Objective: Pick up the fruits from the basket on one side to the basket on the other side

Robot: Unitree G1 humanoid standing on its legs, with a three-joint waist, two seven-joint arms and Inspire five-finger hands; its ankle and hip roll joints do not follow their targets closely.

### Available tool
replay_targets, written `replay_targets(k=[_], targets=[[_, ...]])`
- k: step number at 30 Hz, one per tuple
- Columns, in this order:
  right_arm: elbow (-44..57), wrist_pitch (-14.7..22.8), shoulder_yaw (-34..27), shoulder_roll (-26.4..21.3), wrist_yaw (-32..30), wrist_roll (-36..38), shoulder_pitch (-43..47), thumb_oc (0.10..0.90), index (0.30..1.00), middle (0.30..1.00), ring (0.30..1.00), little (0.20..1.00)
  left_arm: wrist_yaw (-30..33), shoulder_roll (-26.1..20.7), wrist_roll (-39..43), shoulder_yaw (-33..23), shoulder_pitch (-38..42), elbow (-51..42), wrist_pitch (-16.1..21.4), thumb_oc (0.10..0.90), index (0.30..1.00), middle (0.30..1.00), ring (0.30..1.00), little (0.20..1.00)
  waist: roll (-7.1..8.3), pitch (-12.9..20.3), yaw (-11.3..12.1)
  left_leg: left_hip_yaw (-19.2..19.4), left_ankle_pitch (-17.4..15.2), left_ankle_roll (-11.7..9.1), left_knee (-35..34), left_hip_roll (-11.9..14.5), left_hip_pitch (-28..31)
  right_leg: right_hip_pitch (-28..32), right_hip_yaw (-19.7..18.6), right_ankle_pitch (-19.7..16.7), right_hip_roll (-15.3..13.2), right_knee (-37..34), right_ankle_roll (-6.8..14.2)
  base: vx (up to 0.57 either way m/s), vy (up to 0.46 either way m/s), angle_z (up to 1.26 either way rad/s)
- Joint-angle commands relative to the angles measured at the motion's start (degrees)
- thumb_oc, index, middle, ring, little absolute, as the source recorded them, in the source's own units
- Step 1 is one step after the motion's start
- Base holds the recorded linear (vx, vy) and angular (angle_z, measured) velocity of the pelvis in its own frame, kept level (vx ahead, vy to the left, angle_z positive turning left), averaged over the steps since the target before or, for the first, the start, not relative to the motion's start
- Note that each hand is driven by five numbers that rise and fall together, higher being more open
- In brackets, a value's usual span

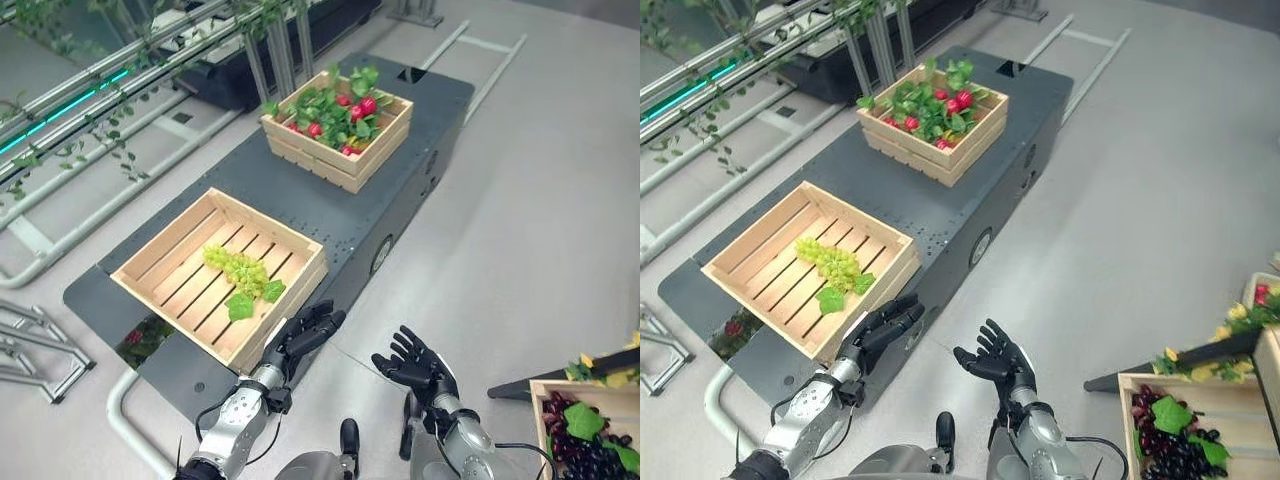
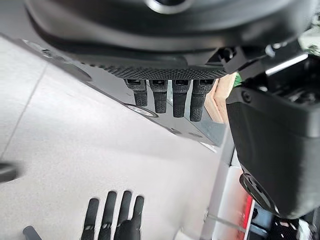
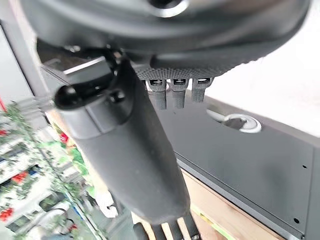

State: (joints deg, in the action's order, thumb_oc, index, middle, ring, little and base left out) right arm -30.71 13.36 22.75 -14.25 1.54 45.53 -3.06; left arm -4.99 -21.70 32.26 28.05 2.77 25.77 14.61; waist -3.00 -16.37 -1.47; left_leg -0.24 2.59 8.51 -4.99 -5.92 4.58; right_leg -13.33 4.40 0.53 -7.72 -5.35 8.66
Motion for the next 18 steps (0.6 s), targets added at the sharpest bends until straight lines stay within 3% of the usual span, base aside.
replay_targets(k=[1, 4, 10, 13, 15, 16, 18], targets=[[0.1, 5.3, -1.9, 1.5, 3.2, 2.3, 5.5, 0.800, 0.900, 0.900, 0.900, 0.900, -5.3, -0.1, -1.2, 0.6, 3.5, -5.3, 5.8, 0.800, 0.900, 0.900, 0.900, 0.900, 1.74, 2.7, -0.6, -1.2, -11.6, -3.3, 6.1, 0.9, 1.3, 4.0, -4.8, -8.4, 1.5, 3.7, -1.4, 0.27, -0.313, 1.22], [0.0, 3.9, -1.9, 1.8, 2.0, 2.3, 5.9, 0.800, 0.900, 0.900, 0.900, 0.900, -5.9, 0.1, -1.6, 0.7, 3.0, -4.4, 5.0, 0.800, 0.900, 0.900, 0.900, 0.900, 2.47, 3.4, -0.6, -0.1, -12.0, -4.1, 7.4, 2.8, 2.6, 5.9, -2.2, -5.5, 1.6, 9.2, -1.6, 0.27, -0.262, 1.21], [-1.4, 2.3, -3.0, -0.5, 5.0, 2.9, 6.0, 0.800, 0.900, 0.900, 0.900, 0.900, -5.2, -1.2, -6.6, 3.5, 3.4, -8.2, 3.8, 0.800, 0.900, 0.900, 0.900, 0.900, 3.21, 5.3, -0.6, 2.2, -13.2, -6.6, 10.9, 6.3, 4.8, 11.6, 2.0, -1.4, 2.4, 8.9, -4.4, 0.33, -0.192, 0.35], [-1.1, 1.6, -2.9, -0.9, 6.5, 3.4, 5.8, 0.800, 0.900, 0.900, 0.900, 0.900, -4.3, -1.4, -5.3, 3.4, 2.9, -8.1, 4.2, 0.800, 0.900, 0.900, 0.900, 0.900, 3.79, 4.7, 0.0, 4.4, -9.6, -8.1, 22.8, 7.4, 0.2, 13.1, 4.2, 0.3, 2.2, 9.6, -6.2, 0.17, -0.052, 0.11], [-0.1, 1.6, -3.1, -1.6, 6.3, 3.7, 4.9, 0.800, 0.900, 0.900, 0.900, 0.900, -4.7, -1.4, -3.8, 2.6, 1.9, -8.1, 4.5, 0.800, 0.900, 0.900, 0.900, 0.900, 4.04, 2.9, 0.8, 5.1, -5.6, -9.2, 33.0, 8.6, -8.9, 15.2, 5.9, 1.9, 2.4, 10.1, -7.8, 0.05, -0.008, 0.26], [-0.2, 2.1, -3.2, -1.9, 5.7, 3.5, 5.1, 0.800, 0.900, 0.900, 0.900, 0.900, -5.3, -1.0, -3.1, 2.6, 2.0, -7.6, 4.5, 0.800, 0.900, 0.900, 0.900, 0.900, 3.97, 1.8, 0.9, 6.1, -4.6, -10.3, 30.5, 9.8, -10.5, 16.2, 6.7, 2.4, 2.2, 10.3, -7.8, 0.02, 0.094, 0.30], [-0.3, 3.5, -3.3, -2.1, 4.6, 3.9, 5.7, 0.800, 0.900, 0.900, 0.900, 0.900, -7.0, -0.5, -3.7, 3.4, 2.7, -6.5, 5.2, 0.800, 0.900, 0.900, 0.900, 0.900, 3.41, 0.4, 0.5, 11.1, -2.6, -11.4, 14.8, 12.7, -8.1, 17.4, 9.3, 3.6, 1.5, 10.8, -7.2, 0.06, 0.163, 0.29]])
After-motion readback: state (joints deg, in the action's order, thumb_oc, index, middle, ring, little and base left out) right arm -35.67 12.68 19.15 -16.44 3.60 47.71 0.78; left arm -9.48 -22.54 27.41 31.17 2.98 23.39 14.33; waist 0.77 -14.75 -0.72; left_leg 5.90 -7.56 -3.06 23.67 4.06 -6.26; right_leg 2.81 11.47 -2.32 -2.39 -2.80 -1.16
